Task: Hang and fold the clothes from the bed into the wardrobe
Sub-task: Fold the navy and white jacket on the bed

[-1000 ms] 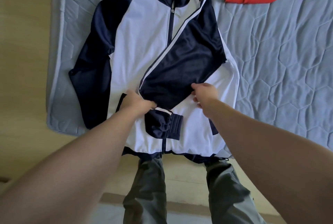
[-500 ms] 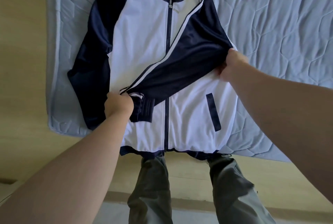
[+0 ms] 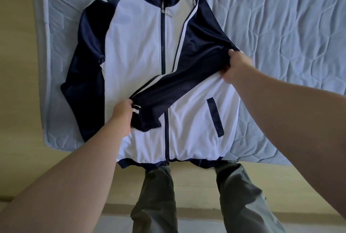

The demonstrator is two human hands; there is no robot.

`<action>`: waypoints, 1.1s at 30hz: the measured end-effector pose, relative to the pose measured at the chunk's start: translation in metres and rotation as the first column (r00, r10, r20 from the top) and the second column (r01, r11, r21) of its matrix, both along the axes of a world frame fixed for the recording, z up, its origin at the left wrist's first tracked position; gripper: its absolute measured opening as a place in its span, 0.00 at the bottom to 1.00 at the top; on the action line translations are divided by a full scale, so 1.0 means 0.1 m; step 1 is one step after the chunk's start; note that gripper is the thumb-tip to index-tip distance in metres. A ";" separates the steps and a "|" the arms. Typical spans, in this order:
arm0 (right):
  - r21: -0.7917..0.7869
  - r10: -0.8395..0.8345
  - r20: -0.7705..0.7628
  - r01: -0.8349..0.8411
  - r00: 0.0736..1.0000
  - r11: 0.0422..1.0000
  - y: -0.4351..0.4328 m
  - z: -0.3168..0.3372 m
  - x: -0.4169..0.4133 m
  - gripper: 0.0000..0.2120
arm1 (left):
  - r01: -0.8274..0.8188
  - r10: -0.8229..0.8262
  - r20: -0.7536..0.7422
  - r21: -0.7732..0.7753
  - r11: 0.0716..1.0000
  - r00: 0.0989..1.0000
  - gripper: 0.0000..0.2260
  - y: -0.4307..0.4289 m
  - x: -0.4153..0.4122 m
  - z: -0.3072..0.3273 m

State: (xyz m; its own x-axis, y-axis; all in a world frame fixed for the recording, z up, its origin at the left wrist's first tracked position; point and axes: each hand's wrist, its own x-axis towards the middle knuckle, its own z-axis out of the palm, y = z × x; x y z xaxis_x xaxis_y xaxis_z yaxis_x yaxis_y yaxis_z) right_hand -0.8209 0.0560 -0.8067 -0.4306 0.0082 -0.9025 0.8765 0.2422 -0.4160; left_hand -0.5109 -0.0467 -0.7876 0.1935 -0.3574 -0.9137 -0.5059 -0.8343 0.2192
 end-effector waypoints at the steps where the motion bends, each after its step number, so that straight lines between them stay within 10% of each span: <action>1: 0.009 -0.006 0.000 0.006 1.000 1.000 0.00 -0.01 -0.01 0.13 | 0.081 -0.078 -0.032 0.072 0.994 0.996 0.14 0.01 0.01 0.05; 5: 0.078 -0.026 0.015 0.025 1.000 0.997 0.00 -0.01 -0.03 0.12 | 0.581 -0.544 -0.208 0.346 0.736 0.813 0.27 0.07 0.13 0.15; 11: 0.249 0.229 -0.085 -0.202 0.970 0.947 -0.01 0.12 0.06 0.21 | 0.755 -0.828 -0.144 0.517 0.403 0.542 0.20 0.20 0.26 0.17; 17: 0.542 0.490 -0.229 -0.308 0.841 0.782 0.03 0.11 0.18 0.20 | 0.821 -0.964 0.191 0.570 -0.044 -0.185 0.20 0.19 0.04 0.31; 21: 0.840 0.872 -0.221 -0.368 0.437 0.398 0.04 0.13 0.35 0.19 | 0.939 -0.899 0.430 0.334 0.076 -0.080 0.15 0.15 -0.40 0.30; 26: 0.925 0.957 -0.198 -0.364 -0.211 0.111 0.05 0.14 0.51 0.19 | 0.901 -0.802 0.591 -0.388 -0.192 0.084 0.17 0.04 -1.28 0.28; 33: 0.853 0.919 -0.104 -0.510 -0.380 -0.114 0.25 0.01 0.37 0.29 | 0.768 -0.831 0.556 -0.523 -0.370 -0.022 0.30 -0.27 -2.55 -0.16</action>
